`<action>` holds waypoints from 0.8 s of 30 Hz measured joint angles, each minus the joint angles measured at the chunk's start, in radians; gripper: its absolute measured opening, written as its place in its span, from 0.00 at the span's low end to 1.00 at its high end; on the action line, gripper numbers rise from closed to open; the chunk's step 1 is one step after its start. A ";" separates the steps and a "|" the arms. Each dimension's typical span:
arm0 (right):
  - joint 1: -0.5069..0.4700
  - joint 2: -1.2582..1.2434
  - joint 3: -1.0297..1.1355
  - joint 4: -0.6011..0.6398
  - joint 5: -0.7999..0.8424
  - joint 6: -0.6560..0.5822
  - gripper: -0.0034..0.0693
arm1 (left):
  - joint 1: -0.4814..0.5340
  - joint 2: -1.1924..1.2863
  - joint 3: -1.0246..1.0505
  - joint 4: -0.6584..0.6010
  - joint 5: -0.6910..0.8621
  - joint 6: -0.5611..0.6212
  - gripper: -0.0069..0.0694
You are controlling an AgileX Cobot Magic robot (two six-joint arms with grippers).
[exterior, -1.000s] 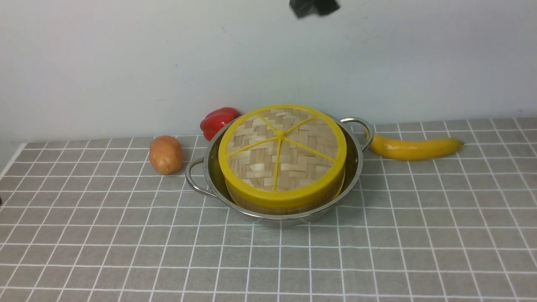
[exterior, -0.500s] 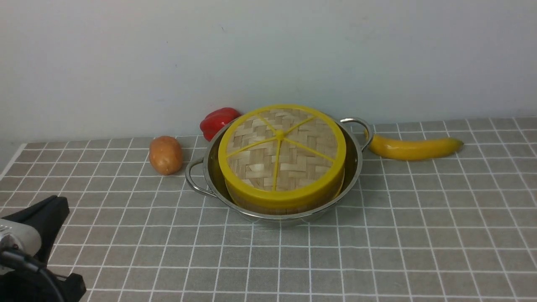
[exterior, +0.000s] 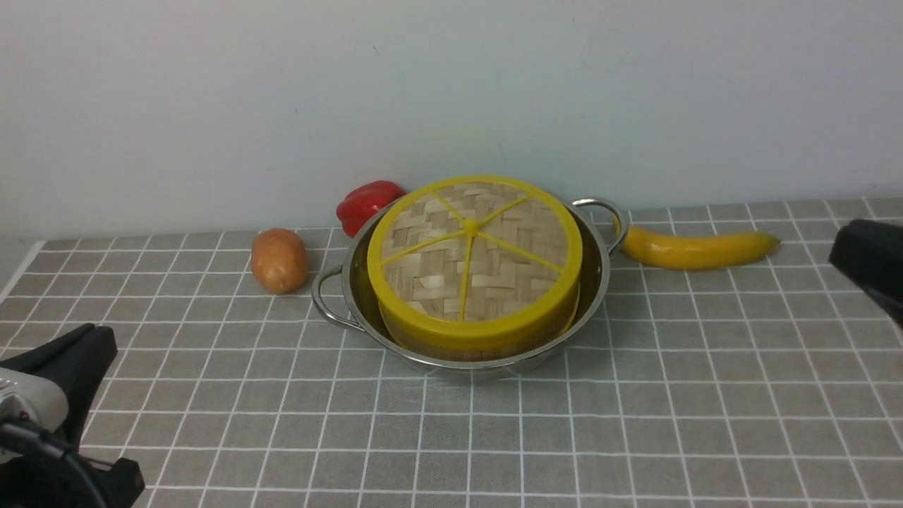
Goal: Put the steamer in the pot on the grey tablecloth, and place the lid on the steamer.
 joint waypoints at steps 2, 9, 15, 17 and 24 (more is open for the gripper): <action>0.000 -0.001 0.000 0.002 -0.021 0.006 0.03 | 0.000 0.000 0.000 0.000 0.000 0.000 0.12; 0.000 -0.001 0.007 0.004 -0.030 0.007 0.05 | 0.000 0.000 0.000 0.000 0.000 0.000 0.13; -0.059 -0.030 0.038 -0.059 -0.013 -0.041 0.06 | 0.000 0.000 0.000 0.000 0.000 0.000 0.16; -0.152 -0.056 0.088 -0.064 0.005 -0.027 0.07 | 0.000 0.000 0.000 0.000 0.000 0.000 0.17; -0.483 -0.239 0.367 -0.049 0.022 0.086 0.10 | 0.000 0.001 0.000 0.000 -0.006 0.000 0.19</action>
